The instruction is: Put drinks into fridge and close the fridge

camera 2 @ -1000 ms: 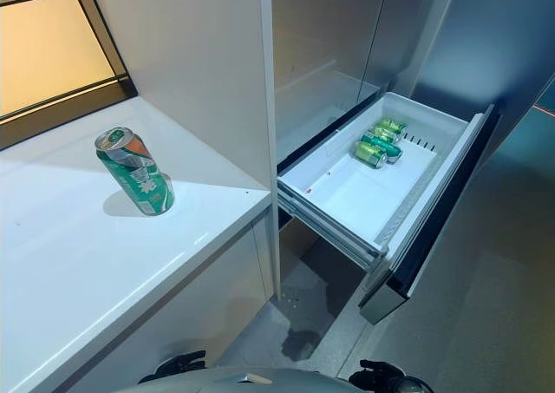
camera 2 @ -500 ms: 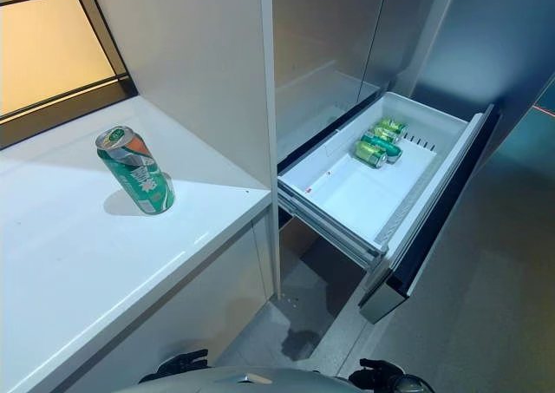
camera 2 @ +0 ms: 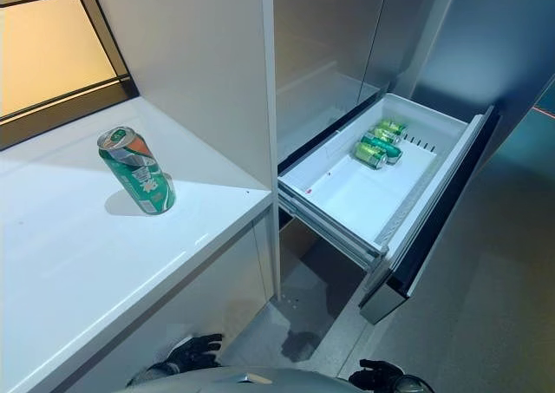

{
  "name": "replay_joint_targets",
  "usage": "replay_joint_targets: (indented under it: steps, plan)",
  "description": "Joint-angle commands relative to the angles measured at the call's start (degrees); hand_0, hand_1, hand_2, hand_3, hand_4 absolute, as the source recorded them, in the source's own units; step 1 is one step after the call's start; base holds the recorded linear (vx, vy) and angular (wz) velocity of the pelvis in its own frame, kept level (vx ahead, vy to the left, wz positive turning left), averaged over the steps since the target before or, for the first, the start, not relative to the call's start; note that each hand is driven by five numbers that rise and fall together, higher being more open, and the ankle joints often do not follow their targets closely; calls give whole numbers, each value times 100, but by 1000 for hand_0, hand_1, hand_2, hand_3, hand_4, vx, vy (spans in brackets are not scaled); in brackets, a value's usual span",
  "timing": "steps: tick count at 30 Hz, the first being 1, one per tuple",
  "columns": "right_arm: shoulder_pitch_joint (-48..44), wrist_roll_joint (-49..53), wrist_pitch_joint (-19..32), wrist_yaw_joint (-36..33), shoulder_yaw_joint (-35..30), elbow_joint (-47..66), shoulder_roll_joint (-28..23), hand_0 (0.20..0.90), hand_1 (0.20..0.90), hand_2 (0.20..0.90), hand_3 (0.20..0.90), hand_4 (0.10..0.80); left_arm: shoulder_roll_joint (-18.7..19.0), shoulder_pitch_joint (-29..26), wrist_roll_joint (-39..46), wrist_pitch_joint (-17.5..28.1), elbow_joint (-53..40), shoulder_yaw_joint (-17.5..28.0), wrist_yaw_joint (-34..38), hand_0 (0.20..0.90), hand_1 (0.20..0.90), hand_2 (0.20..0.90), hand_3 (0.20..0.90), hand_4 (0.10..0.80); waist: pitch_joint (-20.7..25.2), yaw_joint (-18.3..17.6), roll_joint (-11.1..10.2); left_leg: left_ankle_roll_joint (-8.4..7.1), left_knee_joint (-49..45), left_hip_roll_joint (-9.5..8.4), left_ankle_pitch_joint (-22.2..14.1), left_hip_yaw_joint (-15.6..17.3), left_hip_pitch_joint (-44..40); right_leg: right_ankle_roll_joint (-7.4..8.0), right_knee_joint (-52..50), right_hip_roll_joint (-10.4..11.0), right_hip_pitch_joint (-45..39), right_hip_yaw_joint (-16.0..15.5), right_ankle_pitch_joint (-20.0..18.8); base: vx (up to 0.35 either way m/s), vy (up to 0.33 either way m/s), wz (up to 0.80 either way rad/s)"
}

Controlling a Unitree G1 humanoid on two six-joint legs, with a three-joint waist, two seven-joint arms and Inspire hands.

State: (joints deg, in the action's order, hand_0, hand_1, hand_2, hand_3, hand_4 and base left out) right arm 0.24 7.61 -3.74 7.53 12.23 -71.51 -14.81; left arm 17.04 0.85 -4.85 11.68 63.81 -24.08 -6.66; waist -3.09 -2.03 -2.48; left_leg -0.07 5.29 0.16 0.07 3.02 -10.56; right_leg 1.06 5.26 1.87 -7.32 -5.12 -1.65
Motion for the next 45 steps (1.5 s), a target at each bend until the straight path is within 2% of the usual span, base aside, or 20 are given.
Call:
replay_joint_targets:
  steps: [1, 3, 9, 12, 16, 18, 21, 24, 29, 36, 42, 45]
  plan:
    - [-202, -233, -8, 235, 426, -30, 3, 900, 900, 900, 900, 800, -73, -679, -984, 758, -344, -588, -79, 900, 900, 900, 900, 800, 10, -112, 171, -9, -29, -18, -457, 182, 157, 483, -163, 34, 59, -18, 258, -38, 38, -5]
    - [-214, -301, -5, 294, 502, 15, -45, 900, 900, 900, 900, 800, 55, -842, -1349, 787, -733, -995, -90, 900, 900, 900, 900, 800, -2, -166, 194, -15, -29, -14, -465, 209, 171, 506, -174, 42, 87, 0, 257, -43, 28, -4]
    - [-241, -333, 17, 316, 678, 153, -138, 900, 900, 900, 900, 800, 393, -1403, -1696, 774, -1941, -1706, -174, 900, 900, 900, 900, 800, -25, -257, 220, -20, -29, -36, -465, 187, 226, 565, -146, 69, 132, -1, 208, -40, 14, -6]
    - [-258, -361, 1, 342, 695, 178, -170, 900, 900, 900, 900, 800, 542, -1602, -1809, 804, -2386, -1904, -249, 900, 900, 900, 900, 800, -14, -270, 235, -23, -29, -43, -457, 166, 246, 576, -123, 84, 139, -21, 184, -8, 5, -2]
    - [-314, -370, 18, 330, 701, 149, -126, 900, 900, 900, 900, 800, 671, -1720, -2304, 1202, -2781, -2247, 33, 900, 900, 900, 900, 800, -7, -234, 227, -5, -29, -56, -462, 150, 290, 577, -102, 80, 157, -42, 177, -10, 2, 0]
    - [-279, -329, -56, 248, 722, 278, -119, 900, 900, 900, 900, 800, 954, -1916, -2321, 1117, -3716, -2356, -144, 900, 900, 900, 900, 800, -34, -222, 251, 3, -29, -70, -452, 95, 310, 575, -100, 92, 162, -75, 174, -48, 17, 1]
    - [-243, -289, -146, 187, 726, 409, -109, 900, 900, 900, 900, 800, 1282, -2143, -1984, 1027, -4586, -2300, -487, 900, 900, 900, 900, 800, -46, -201, 261, 17, -29, -87, -438, 35, 325, 574, -96, 95, 159, -94, 169, -19, 8, 2]
    - [-147, -229, -222, 45, 727, 579, -65, 900, 900, 900, 900, 800, 1743, -2513, -1246, 942, -6034, -1989, -1056, 900, 900, 900, 900, 800, -44, -153, 285, 30, -29, -113, -418, -59, 357, 580, -79, 106, 151, -116, 159, -32, 3, 14]
    - [-4, -177, -140, -106, 711, 608, 19, 900, 900, 900, 900, 800, 2044, -2726, -55, 905, -7360, -1483, -1634, 900, 900, 900, 900, 800, -12, -87, 287, 43, -29, -122, -419, -135, 376, 582, -56, 125, 128, -150, 154, -13, -4, 5]
    - [104, -156, 45, -189, 698, 545, 74, 900, 900, 900, 900, 800, 2041, -2920, 1198, 998, -8129, -1097, -1775, 900, 900, 900, 900, 800, 20, -44, 269, 53, -29, -140, -424, -218, 396, 561, -37, 128, 119, -158, 154, -16, -3, 8]
    - [99, -91, 123, -169, 723, 500, 97, 900, 900, 900, 900, 800, 1899, -2918, 1804, 1099, -8234, -728, -1448, 900, 900, 900, 900, 800, 45, 15, 237, 47, -29, -150, -428, -261, 399, 537, -26, 128, 107, -165, 155, 0, 0, 0]
    - [106, -17, 132, -175, 715, 458, 112, 900, 900, 900, 900, 800, 1881, -2857, 2182, 1313, -8228, -395, -1347, 900, 900, 900, 900, 800, 55, 71, 221, 43, -29, -153, -421, -271, 395, 516, -26, 134, 97, -183, 157, 0, 0, 0]
